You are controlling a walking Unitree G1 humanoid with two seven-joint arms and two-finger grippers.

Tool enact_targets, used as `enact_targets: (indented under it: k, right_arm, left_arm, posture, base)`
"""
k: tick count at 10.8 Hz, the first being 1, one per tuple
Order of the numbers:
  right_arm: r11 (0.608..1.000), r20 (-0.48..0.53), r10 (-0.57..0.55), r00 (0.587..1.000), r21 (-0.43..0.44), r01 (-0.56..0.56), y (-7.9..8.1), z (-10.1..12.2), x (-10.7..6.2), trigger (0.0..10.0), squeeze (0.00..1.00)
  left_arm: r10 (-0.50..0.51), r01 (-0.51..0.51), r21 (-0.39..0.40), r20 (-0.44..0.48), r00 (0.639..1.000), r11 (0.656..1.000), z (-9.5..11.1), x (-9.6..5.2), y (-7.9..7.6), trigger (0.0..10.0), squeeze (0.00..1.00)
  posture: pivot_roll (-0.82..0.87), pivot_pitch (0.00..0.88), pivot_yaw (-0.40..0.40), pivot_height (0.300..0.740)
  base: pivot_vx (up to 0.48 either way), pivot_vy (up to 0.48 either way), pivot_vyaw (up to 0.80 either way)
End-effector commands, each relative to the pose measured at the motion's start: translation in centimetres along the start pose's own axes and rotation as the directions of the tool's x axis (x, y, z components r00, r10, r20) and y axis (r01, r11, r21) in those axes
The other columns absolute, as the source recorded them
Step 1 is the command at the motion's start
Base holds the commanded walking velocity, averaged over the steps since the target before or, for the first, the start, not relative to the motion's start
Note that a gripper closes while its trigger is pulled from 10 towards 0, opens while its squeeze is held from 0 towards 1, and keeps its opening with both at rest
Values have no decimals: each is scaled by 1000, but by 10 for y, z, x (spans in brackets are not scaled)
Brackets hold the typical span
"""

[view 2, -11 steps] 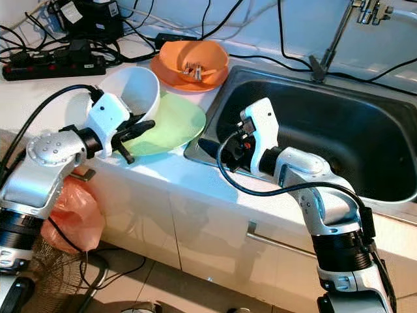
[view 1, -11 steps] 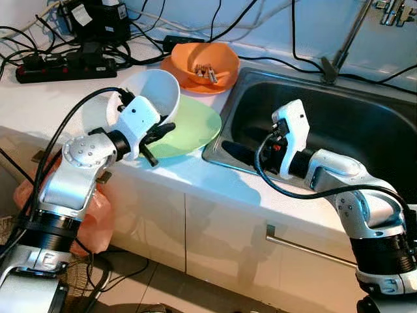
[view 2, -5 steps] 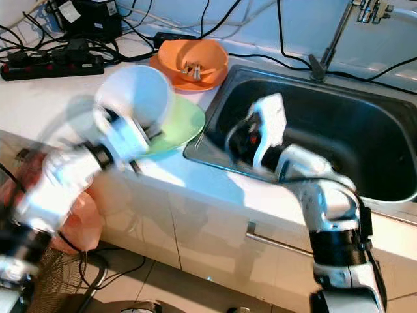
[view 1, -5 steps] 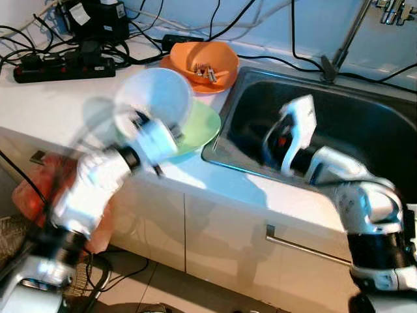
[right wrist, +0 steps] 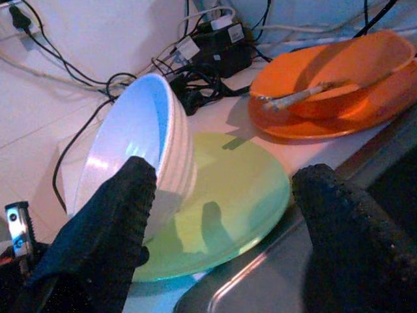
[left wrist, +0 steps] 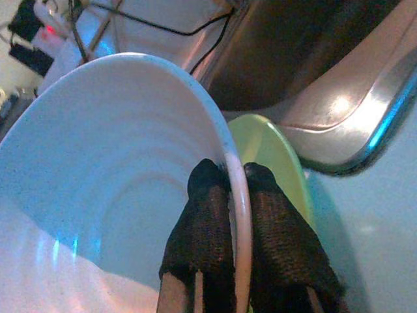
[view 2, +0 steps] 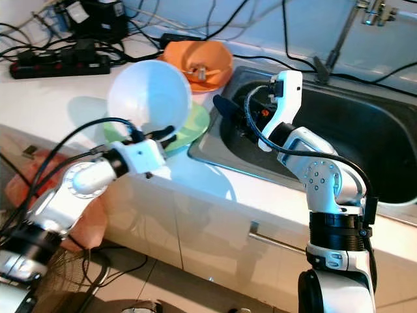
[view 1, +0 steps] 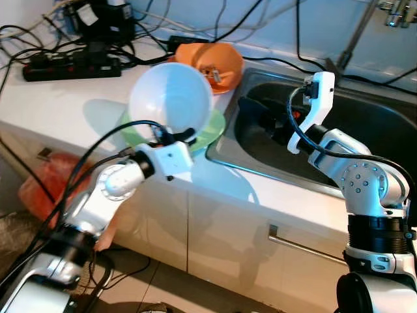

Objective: Kitchen organization

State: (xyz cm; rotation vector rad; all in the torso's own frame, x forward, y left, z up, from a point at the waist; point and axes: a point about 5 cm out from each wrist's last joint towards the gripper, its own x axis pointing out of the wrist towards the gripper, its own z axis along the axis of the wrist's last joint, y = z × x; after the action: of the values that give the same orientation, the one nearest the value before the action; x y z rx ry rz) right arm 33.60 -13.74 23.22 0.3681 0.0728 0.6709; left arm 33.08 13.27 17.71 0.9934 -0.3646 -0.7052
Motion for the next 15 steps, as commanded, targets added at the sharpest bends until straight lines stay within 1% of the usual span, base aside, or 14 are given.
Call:
enact_targets:
  k: [1,2,3,6,8,9,10,11,12,13,15]
  right_arm:
    - [1000,15,-3,1000,15,3,1,6,1,10000,0]
    - [1000,18,-5,1000,23,4,2,9,3,10000,0]
    - [1000,20,-5,1000,24,4,3,10,4,10000,0]
    - [1000,11,-2,1000,-8,2,6,13,5,10000,0]
    - [999,-24,-18,1000,-31,17,6,7,7,10000,0]
    - [997,-50,-51,997,-57,48,3,4,8,10000,0]
    - [995,-68,-68,995,-72,63,1,2,9,9255,0]
    - [991,-88,-98,991,-95,90,-3,-1,10,10000,0]
    - [985,-92,-142,986,-108,132,-8,-1,11,706,0]
    - [981,-79,-173,982,-105,164,-12,0,12,0,0]
    - [966,-57,-246,968,-94,240,-19,4,14,0,0]
  left_arm:
    - [9,-12,43,61,998,999,12,9,3,0,0]
    - [-6,0,57,98,995,998,20,22,-3,0,0]
    - [-18,10,70,115,993,998,24,29,-6,0,0]
    - [-17,1,95,166,986,996,36,44,-3,0,0]
    - [-11,-10,106,195,981,994,44,50,-3,0,0]
    - [-7,-14,106,200,980,994,45,51,-3,0,0]
    - [-5,-17,107,205,979,994,45,51,-3,0,0]
    - [0,-23,105,212,977,994,47,52,-2,0,0]
    - [8,-31,102,219,976,994,48,52,-2,0,0]
    - [9,-32,102,220,975,994,48,52,-3,0,0]
    - [1,-25,104,217,976,994,47,51,-6,0,0]
  posture:
    - [113,63,-40,740]
    - [109,61,-38,740]
    - [109,61,-38,740]
    - [109,61,-38,740]
    - [108,61,-34,740]
    - [107,61,-36,740]
    - [107,61,-36,740]
    - [109,61,-37,740]
    - [112,60,-38,740]
    - [114,60,-39,740]
    - [111,59,-38,740]
  base:
    - [0,0,0]
    - [0,0,0]
    - [0,0,0]
    - [0,0,0]
    - [0,0,0]
    - [0,0,0]
    - [0,0,0]
    - [0,0,0]
    - [0,0,0]
    - [0,0,0]
    - [0,0,0]
